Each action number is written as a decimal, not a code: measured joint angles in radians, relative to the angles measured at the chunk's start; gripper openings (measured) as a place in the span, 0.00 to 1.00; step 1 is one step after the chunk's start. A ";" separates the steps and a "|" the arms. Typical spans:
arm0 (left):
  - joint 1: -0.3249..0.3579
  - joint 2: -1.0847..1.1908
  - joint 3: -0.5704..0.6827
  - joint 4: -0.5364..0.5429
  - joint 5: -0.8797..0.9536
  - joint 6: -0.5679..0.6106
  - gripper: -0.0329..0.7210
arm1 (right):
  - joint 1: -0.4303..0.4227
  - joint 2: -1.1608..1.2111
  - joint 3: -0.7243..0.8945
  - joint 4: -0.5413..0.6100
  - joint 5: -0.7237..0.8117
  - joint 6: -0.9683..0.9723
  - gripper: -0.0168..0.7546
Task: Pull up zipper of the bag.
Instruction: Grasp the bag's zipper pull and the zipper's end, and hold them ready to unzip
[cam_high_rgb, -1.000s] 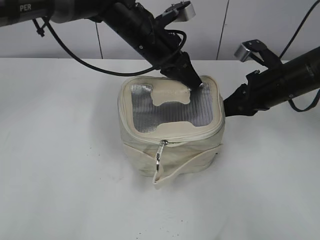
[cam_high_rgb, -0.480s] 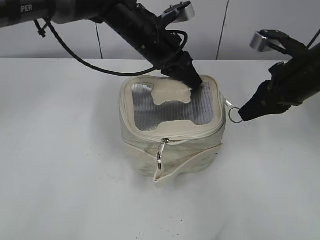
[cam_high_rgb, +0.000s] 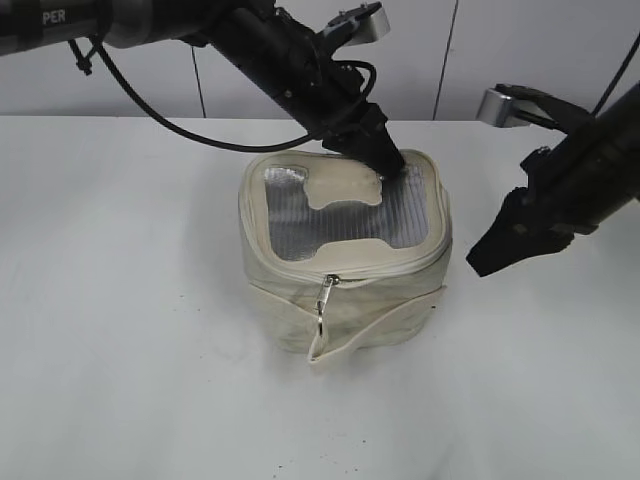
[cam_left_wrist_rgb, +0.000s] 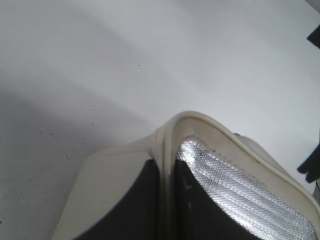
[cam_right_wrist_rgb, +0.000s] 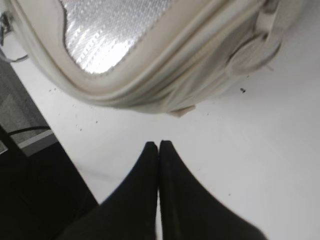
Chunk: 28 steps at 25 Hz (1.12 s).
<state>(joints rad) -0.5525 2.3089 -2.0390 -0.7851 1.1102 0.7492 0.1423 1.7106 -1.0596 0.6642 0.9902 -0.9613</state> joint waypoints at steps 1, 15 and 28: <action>0.000 0.000 0.000 0.000 0.001 0.000 0.10 | 0.006 0.000 0.000 -0.002 -0.027 0.008 0.03; 0.000 0.000 0.000 -0.001 0.005 -0.003 0.10 | 0.010 0.037 0.000 -0.018 -0.242 -0.049 0.63; 0.001 0.000 0.000 0.001 0.010 -0.006 0.10 | 0.007 0.166 0.002 0.307 -0.346 -0.407 0.30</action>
<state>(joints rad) -0.5516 2.3089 -2.0390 -0.7841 1.1198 0.7429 0.1498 1.8768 -1.0577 0.9715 0.6445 -1.3684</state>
